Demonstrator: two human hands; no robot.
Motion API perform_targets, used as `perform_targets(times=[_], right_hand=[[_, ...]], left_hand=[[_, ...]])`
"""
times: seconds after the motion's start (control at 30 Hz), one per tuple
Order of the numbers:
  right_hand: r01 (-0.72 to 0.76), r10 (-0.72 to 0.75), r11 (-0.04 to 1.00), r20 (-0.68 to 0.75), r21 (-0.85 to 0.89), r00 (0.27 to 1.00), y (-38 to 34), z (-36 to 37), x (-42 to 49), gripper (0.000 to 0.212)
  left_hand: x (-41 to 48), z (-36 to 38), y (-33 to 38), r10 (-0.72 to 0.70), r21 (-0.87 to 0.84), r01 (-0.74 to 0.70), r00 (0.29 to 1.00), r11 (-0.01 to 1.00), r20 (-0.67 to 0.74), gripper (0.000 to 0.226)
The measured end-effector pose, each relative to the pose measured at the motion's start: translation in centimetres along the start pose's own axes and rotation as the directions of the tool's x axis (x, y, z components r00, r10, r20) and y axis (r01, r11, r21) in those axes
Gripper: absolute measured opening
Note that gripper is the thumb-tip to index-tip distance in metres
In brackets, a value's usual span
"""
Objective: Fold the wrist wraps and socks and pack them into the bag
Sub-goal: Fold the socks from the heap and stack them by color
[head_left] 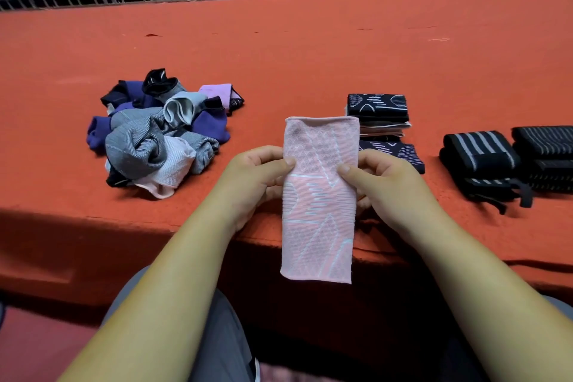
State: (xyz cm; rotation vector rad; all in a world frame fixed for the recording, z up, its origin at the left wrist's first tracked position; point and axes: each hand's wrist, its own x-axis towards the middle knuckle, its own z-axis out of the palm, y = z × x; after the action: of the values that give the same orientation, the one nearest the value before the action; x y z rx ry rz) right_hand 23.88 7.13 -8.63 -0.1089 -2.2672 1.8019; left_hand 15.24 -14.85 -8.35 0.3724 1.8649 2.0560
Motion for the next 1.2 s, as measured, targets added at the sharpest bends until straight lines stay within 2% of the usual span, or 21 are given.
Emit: perform_targets(times=[0.13, 0.23, 0.37, 0.5, 0.6, 0.7, 0.93, 1.03, 1.1, 1.17, 1.2], right_hand=[[-0.024, 0.021, 0.991, 0.026, 0.131, 0.999, -0.31, 0.06, -0.15, 0.011], [-0.046, 0.035, 0.979, 0.058, 0.201, 0.998, -0.48, -0.03, -0.12, 0.023], [-0.062, 0.048, 0.967, 0.065, 0.246, 0.997, -0.50, -0.02, 0.05, 0.035], [-0.089, 0.073, 0.967, 0.077, 0.238, 0.994, -0.51, 0.08, 0.06, 0.030], [-0.100, 0.085, 0.969, 0.078, 0.225, 0.993, -0.52, -0.05, -0.02, 0.029], [-0.138, 0.121, 0.949, 0.077, 0.282, 0.990, -0.42, -0.14, -0.01, 0.028], [-0.183, 0.162, 0.905, 0.087, 0.384, 0.983, -0.32, 0.06, 0.27, 0.050], [-0.146, 0.137, 0.906, 0.053, 0.396, 0.989, -0.58, 0.02, 0.17, 0.042], [-0.131, 0.111, 0.895, 0.071, 0.426, 0.991, -0.44, 0.00, 0.30, 0.027], [-0.112, 0.077, 0.919, 0.107, 0.378, 0.991, 0.04, -0.12, 0.35, 0.007], [-0.098, 0.061, 0.938, 0.121, 0.332, 0.991, 0.29, -0.10, 0.28, 0.003]], left_hand=[[0.09, -0.30, -0.08, 0.017, 0.005, -0.017, 1.000, 1.000, 0.013, 0.021], [0.16, -0.65, -0.04, 0.022, 0.010, -0.022, 0.999, 1.000, 0.028, 0.027], [0.08, -0.71, 0.19, 0.028, -0.008, -0.027, 0.999, 1.000, 0.046, 0.031], [-0.03, -0.57, 0.24, 0.020, -0.034, -0.018, 0.999, 0.999, 0.034, 0.031], [-0.26, -0.50, 0.40, 0.011, -0.022, -0.011, 1.000, 1.000, 0.016, 0.022], [-0.28, -0.57, 0.47, -0.004, -0.015, 0.004, 1.000, 1.000, 0.005, 0.027], [-0.21, -0.36, 0.65, 0.002, -0.022, -0.001, 1.000, 1.000, 0.024, 0.029], [-0.33, -0.29, 0.85, 0.016, -0.069, -0.014, 0.999, 0.998, 0.033, 0.033], [-0.30, -0.37, 0.79, 0.026, -0.102, -0.021, 0.998, 0.995, 0.052, 0.030], [-0.19, -0.50, 0.60, 0.029, -0.148, -0.017, 0.996, 0.989, 0.082, 0.024], [-0.09, -0.58, 0.46, 0.029, -0.172, -0.011, 0.994, 0.985, 0.102, 0.025]])
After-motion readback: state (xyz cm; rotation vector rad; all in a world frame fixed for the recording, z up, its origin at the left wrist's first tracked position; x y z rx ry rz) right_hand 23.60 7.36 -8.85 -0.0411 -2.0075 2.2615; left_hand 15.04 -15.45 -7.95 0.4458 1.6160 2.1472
